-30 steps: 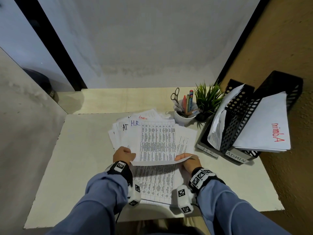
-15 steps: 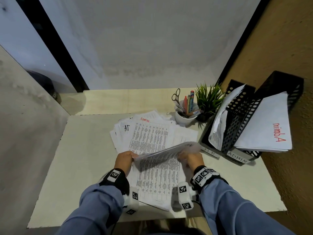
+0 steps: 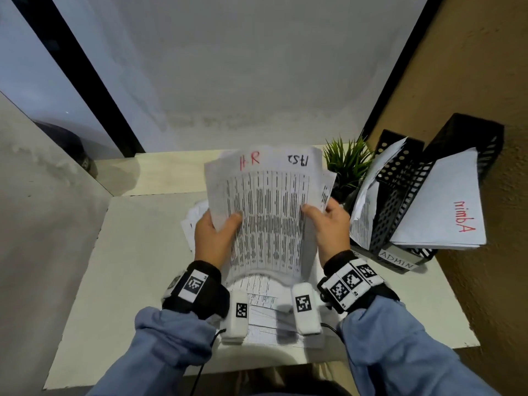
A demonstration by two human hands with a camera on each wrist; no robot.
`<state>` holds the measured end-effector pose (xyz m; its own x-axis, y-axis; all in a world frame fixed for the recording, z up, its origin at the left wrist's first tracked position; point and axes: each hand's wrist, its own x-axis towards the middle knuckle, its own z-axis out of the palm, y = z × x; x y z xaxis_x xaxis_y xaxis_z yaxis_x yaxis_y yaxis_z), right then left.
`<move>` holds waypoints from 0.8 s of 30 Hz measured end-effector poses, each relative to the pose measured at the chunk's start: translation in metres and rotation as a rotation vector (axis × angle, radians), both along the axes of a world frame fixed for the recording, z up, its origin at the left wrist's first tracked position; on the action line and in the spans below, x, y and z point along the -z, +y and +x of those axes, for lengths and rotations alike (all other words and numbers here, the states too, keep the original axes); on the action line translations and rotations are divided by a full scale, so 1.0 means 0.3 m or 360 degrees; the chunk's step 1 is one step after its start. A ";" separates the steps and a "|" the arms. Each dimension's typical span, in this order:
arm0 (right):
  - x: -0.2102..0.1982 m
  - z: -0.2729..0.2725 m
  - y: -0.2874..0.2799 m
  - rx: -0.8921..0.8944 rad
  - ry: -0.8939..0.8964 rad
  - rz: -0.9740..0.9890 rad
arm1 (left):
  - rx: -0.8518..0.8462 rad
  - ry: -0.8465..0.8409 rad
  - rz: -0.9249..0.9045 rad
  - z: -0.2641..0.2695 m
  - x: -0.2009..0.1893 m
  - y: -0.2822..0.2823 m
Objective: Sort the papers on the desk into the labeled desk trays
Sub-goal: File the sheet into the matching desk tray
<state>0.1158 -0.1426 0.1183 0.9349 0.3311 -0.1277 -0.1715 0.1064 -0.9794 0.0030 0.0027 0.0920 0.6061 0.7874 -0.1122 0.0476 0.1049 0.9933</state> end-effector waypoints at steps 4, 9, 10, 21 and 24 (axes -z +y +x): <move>-0.020 -0.044 -0.025 -0.0080 -0.0211 -0.0045 | -0.0060 0.0118 0.0066 -0.002 0.019 0.006; 0.183 -0.114 -0.060 -0.0094 0.0232 -0.0480 | 0.0031 0.0548 -0.0080 -0.072 0.199 -0.036; 0.195 -0.111 -0.064 -0.0075 0.0269 -0.0480 | 0.0039 0.0567 -0.0040 -0.075 0.205 -0.037; 0.059 0.263 -0.143 0.0484 -0.0642 -0.1763 | 0.0140 0.0288 0.0575 0.139 -0.170 -0.044; 0.097 0.356 -0.193 0.0248 -0.0184 -0.1639 | 0.0306 0.0274 0.0747 0.216 -0.281 -0.080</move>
